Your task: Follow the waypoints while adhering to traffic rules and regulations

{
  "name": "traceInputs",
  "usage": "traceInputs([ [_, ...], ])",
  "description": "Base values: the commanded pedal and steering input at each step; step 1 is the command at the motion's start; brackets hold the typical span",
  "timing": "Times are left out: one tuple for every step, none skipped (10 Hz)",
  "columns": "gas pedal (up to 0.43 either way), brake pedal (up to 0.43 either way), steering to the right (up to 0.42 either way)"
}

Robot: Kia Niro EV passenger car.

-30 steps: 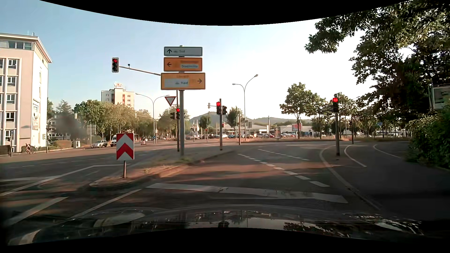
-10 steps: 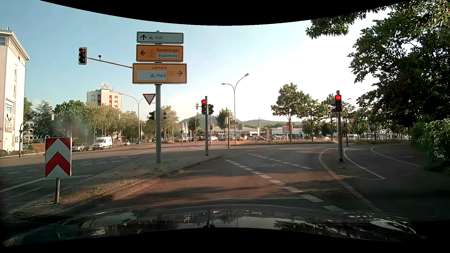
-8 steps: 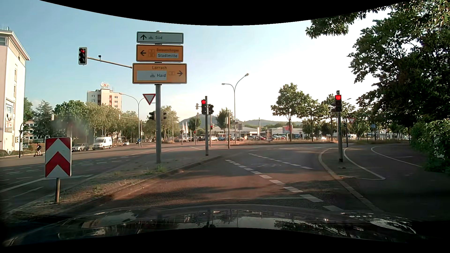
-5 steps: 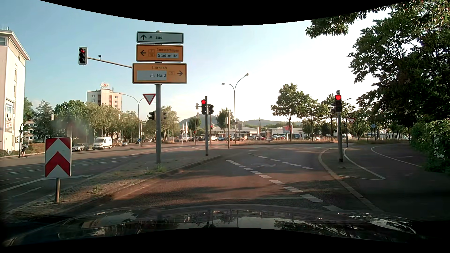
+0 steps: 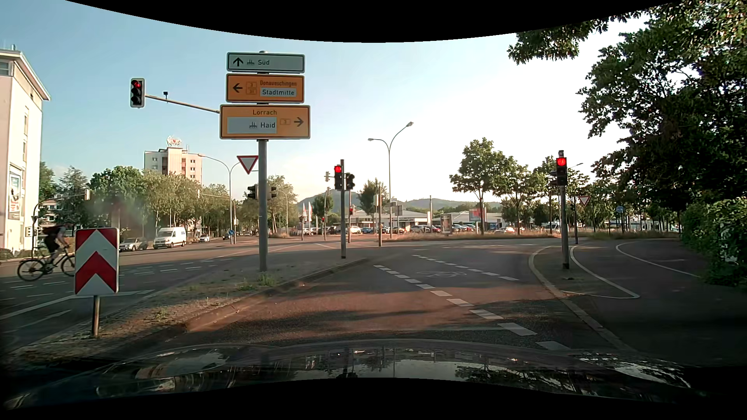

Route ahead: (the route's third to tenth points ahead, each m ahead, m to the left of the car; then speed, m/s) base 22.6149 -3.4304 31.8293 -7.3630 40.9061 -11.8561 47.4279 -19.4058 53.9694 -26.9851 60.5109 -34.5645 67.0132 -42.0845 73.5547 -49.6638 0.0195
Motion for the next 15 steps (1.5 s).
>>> traceInputs([
  [0.000, 0.244, 0.096],
  [0.000, 0.244, 0.096],
  [0.000, 0.244, 0.096],
  [0.000, 0.244, 0.096],
  [0.000, 0.244, 0.096],
  [0.000, 0.244, 0.096],
  [0.000, 0.244, 0.096],
  [0.000, 0.250, 0.096],
  [0.000, 0.250, 0.096],
  [0.000, 0.250, 0.096],
  [0.000, 0.250, 0.096],
  [0.000, 0.250, 0.096],
  [0.000, 0.244, 0.096],
  [0.000, 0.250, 0.096],
  [0.000, 0.244, 0.096],
])
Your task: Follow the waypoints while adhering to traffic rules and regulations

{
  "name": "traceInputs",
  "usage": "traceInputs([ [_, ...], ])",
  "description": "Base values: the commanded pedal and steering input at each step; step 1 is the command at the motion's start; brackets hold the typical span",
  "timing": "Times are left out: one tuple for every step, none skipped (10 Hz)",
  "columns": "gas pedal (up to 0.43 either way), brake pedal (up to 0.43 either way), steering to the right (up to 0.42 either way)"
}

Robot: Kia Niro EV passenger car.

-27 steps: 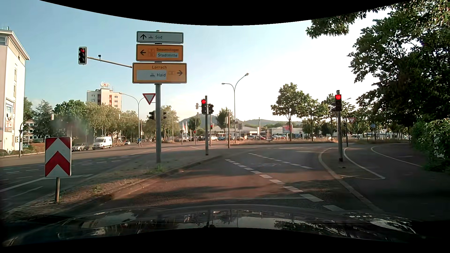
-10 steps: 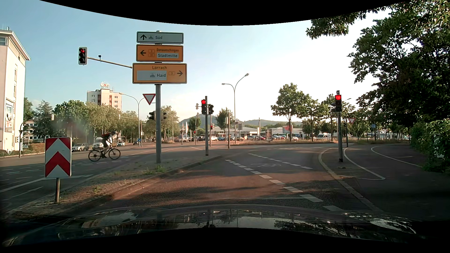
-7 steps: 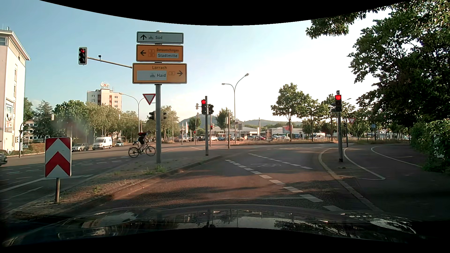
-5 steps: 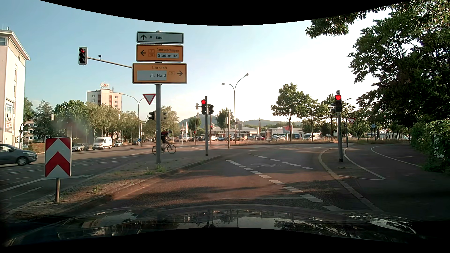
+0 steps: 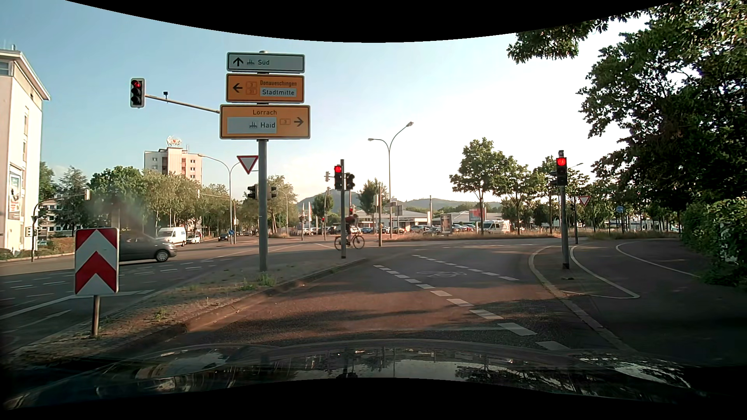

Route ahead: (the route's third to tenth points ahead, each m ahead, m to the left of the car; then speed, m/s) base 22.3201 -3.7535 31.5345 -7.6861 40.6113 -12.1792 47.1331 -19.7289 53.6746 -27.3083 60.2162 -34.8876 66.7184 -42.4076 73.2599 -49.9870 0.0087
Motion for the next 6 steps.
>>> traceInputs([
  [0.000, 0.250, 0.096],
  [0.000, 0.244, 0.096],
  [0.000, 0.250, 0.096],
  [0.000, 0.250, 0.096],
  [0.000, 0.250, 0.096],
  [0.000, 0.244, 0.096],
])
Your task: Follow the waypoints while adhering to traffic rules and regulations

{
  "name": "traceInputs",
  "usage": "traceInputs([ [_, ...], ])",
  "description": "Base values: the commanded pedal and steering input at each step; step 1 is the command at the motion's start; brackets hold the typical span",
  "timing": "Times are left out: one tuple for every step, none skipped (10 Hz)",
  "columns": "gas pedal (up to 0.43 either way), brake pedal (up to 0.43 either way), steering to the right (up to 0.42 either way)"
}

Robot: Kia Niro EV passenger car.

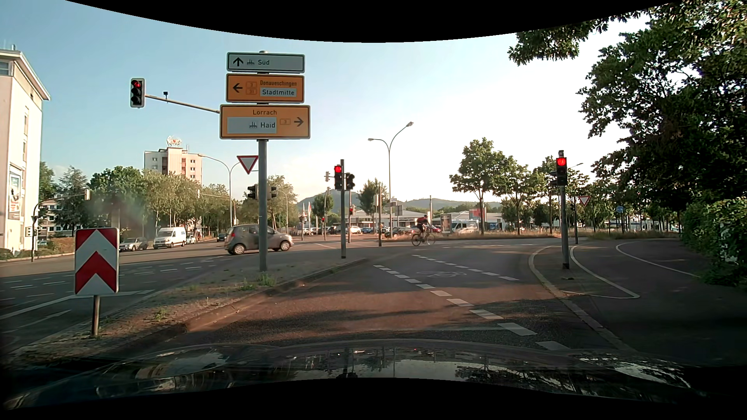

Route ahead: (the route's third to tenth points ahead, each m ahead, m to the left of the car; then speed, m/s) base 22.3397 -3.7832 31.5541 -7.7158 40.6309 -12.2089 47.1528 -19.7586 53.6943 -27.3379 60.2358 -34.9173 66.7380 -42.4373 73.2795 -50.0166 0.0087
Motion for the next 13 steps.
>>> traceInputs([
  [0.000, 0.250, 0.096],
  [0.000, 0.244, 0.096],
  [0.000, 0.244, 0.096],
  [0.000, 0.244, 0.096],
  [0.000, 0.250, 0.096],
  [0.000, 0.250, 0.096],
  [0.000, 0.244, 0.096],
  [0.000, 0.244, 0.096],
  [0.000, 0.250, 0.096],
  [0.000, 0.244, 0.096],
  [0.000, 0.250, 0.096],
  [0.000, 0.250, 0.096],
  [0.000, 0.250, 0.096],
])
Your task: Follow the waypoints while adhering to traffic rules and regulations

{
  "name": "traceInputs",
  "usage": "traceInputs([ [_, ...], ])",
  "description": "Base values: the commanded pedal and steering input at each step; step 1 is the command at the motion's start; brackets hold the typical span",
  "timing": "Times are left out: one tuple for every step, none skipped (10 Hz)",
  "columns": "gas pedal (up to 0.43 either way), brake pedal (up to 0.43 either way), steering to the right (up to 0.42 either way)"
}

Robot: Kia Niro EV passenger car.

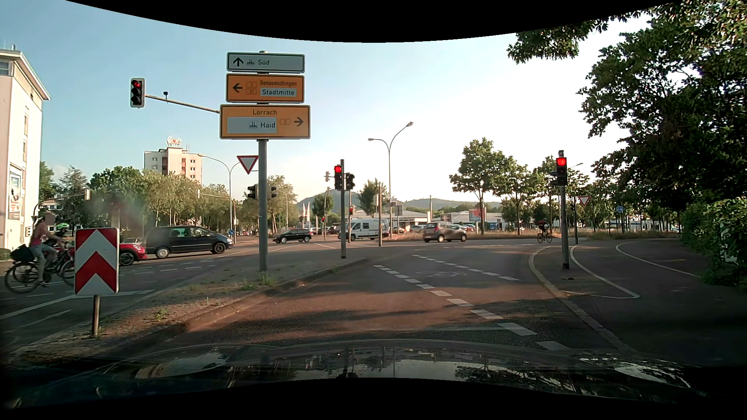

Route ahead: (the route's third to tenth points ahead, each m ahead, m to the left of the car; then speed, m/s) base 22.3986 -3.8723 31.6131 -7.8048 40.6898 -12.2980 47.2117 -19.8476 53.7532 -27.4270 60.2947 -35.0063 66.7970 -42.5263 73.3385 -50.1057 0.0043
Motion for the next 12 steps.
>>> traceInputs([
  [0.000, 0.244, 0.096],
  [0.000, 0.250, 0.096],
  [0.000, 0.250, 0.096],
  [0.000, 0.250, 0.096],
  [0.000, 0.244, 0.096],
  [0.000, 0.250, 0.096],
  [0.000, 0.250, 0.096],
  [0.000, 0.244, 0.096],
  [0.000, 0.250, 0.096],
  [0.000, 0.244, 0.096],
  [0.000, 0.250, 0.096],
  [0.000, 0.244, 0.096],
])
